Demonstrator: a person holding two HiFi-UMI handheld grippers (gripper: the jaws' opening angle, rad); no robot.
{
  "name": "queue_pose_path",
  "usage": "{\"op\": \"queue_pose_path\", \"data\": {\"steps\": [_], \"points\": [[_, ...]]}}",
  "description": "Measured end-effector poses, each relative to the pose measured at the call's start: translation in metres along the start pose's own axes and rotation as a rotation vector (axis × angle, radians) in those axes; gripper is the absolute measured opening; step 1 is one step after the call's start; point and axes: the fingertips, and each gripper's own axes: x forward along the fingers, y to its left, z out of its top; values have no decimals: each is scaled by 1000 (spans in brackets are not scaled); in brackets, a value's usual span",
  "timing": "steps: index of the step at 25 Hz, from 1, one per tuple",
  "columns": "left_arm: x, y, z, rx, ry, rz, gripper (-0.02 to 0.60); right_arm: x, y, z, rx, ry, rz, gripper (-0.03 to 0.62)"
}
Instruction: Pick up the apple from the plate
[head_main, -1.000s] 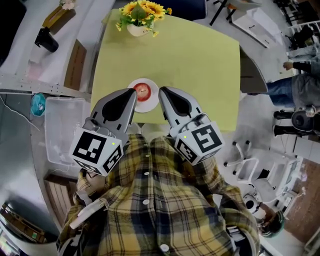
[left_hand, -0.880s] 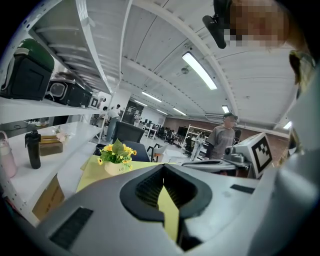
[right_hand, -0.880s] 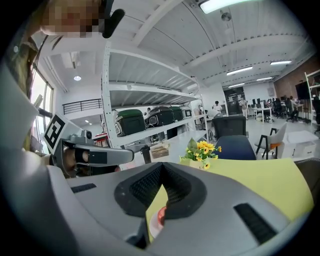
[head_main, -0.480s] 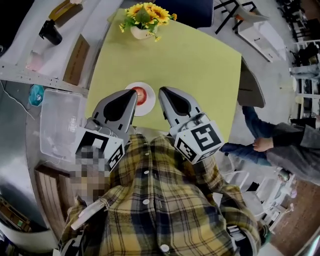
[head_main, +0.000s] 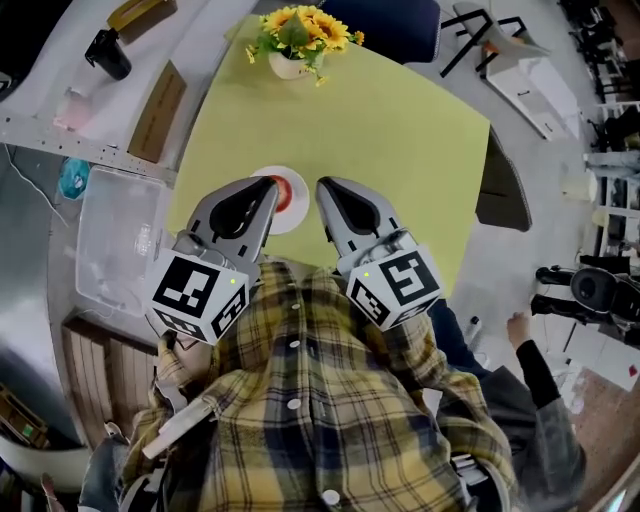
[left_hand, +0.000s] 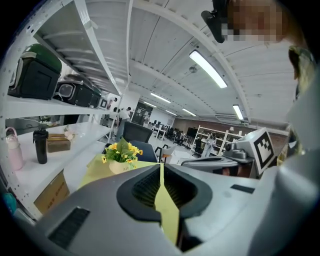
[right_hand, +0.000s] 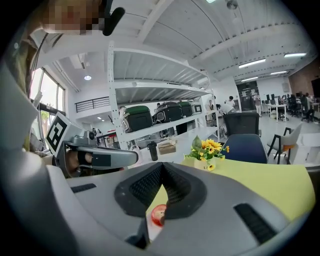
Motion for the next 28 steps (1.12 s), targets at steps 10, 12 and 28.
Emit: {"op": "queue_pose_path", "data": {"steps": [10,12,28], "points": [[12,3,-15,-14,25,5,120,-2,-16,-10,34,18,-14,-3],[15,6,-19,-15,32,9,154,-1,-18,-12,39,19,-16,-3],[36,22,-73,7,152,-21,325,5,-36,-46,103,95,-51,-3]]}}
